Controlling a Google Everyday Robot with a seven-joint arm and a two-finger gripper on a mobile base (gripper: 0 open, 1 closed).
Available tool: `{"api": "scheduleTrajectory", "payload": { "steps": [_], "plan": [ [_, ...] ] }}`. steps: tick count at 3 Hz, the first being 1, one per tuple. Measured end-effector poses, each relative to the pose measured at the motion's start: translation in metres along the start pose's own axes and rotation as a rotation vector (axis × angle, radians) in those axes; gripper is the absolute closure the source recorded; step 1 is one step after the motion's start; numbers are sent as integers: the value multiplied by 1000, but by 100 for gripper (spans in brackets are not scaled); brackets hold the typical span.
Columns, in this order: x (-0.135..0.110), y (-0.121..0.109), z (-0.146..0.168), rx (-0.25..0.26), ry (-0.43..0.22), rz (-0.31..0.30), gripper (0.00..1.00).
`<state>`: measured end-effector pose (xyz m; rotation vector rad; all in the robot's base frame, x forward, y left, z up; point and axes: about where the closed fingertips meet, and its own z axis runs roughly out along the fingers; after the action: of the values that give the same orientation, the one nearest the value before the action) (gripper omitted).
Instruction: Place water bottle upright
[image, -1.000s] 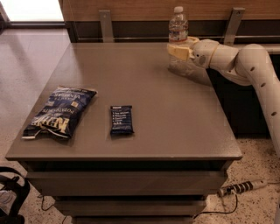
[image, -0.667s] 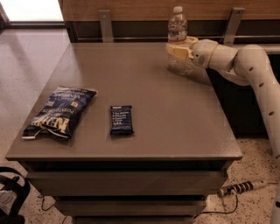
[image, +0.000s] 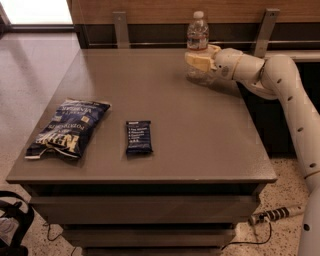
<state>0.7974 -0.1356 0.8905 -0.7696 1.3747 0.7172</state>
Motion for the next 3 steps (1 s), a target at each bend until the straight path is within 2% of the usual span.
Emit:
{"api": "scheduleTrajectory", "payload": {
  "steps": [3],
  "plan": [
    [21, 8, -12, 25, 5, 38, 100]
  ]
}}
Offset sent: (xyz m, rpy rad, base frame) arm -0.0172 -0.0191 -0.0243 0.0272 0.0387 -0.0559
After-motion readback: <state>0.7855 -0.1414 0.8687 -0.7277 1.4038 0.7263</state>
